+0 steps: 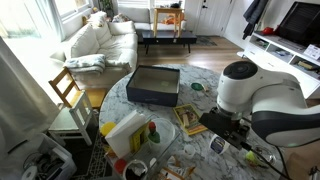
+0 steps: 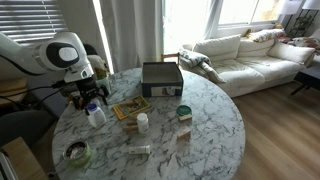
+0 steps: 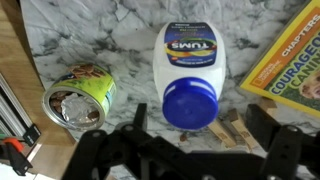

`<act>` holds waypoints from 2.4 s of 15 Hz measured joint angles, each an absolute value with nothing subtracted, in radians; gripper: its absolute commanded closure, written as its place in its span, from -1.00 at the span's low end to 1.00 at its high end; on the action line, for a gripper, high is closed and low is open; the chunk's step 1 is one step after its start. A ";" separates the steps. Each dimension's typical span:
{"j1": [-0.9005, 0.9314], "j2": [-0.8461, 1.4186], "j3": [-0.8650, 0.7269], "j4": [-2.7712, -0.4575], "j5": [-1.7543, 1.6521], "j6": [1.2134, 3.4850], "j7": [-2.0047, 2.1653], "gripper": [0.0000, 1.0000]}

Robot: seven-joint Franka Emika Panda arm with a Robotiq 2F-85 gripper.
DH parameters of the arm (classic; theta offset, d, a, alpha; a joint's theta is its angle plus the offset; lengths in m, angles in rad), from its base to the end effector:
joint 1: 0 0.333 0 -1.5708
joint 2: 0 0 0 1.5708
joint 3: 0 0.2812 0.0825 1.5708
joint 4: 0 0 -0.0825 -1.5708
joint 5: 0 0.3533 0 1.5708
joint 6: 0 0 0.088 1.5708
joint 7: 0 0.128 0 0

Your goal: Pick up the container with a blue lid and place it the right way up on the table, pick up the container with a blue lid and put it in the clear storage container

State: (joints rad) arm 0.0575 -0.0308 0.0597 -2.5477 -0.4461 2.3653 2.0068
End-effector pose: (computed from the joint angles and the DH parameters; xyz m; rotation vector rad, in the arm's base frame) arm 0.4157 0.0371 0.2400 2.0479 -1.9964 0.2586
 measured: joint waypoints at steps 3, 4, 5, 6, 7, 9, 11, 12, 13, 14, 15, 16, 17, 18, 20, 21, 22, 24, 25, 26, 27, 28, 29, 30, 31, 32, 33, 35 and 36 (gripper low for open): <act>0.051 -0.030 0.051 -2.548 -0.311 2.367 1.908 -1.00; 0.049 -0.030 0.049 -2.548 -0.269 2.367 1.878 -1.00; 0.048 -0.030 0.047 -2.548 -0.232 2.367 1.853 -1.00; 0.048 -0.030 0.046 -2.548 -0.195 2.369 1.828 -1.00; 0.046 -0.030 0.045 -2.548 -0.165 2.369 1.809 -1.00; 0.043 -0.027 0.043 -2.548 -0.131 2.372 1.786 -1.00; 0.039 -0.022 0.043 -2.553 -0.124 2.387 1.769 -1.00; 0.038 -0.019 0.042 -2.557 -0.124 2.400 1.761 -0.52; 0.038 -0.016 0.042 -2.562 -0.124 2.414 1.757 -0.49; 0.037 -0.014 0.042 -2.567 -0.124 2.425 1.752 -0.36; 0.036 -0.010 0.042 -2.572 -0.124 2.436 1.747 -0.16; 0.036 -0.006 0.042 -2.575 -0.124 2.447 1.743 -0.02; 0.036 -0.004 0.042 -2.576 -0.124 2.454 1.740 0.13; 0.036 -0.007 0.042 -2.574 -0.124 2.457 1.737 0.14; 0.037 -0.013 0.044 -2.572 -0.120 2.457 1.723 0.16; 0.040 -0.017 0.048 -2.568 -0.117 2.456 1.713 0.17; 0.044 -0.025 0.055 -2.563 -0.112 2.450 1.699 0.17; 0.062 -0.056 0.077 -2.537 -0.106 2.398 1.663 0.17; 0.073 -0.076 0.093 -2.517 -0.105 2.362 1.643 0.17; 0.085 -0.095 0.108 -2.496 -0.105 2.327 1.625 0.17; 0.096 -0.114 0.123 -2.471 -0.105 2.294 1.606 0.17; 0.105 -0.129 0.136 -2.445 -0.104 2.269 1.584 0.17; 0.114 -0.141 0.145 -2.421 -0.098 2.257 1.557 -0.33; 0.120 -0.147 0.150 -2.399 -0.085 2.256 1.530 -0.33; 0.121 -0.149 0.152 -2.382 -0.075 2.256 1.511 -0.33; 0.121 -0.149 0.152 -2.374 -0.070 2.256 1.500 -0.33; 0.120 -0.149 0.151 -2.371 -0.069 2.256 1.494 -0.33; 0.120 -0.147 0.151 -2.371 -0.068 2.256 1.491 0.17; 0.119 -0.147 0.152 -2.371 -0.069 2.256 1.491 0.17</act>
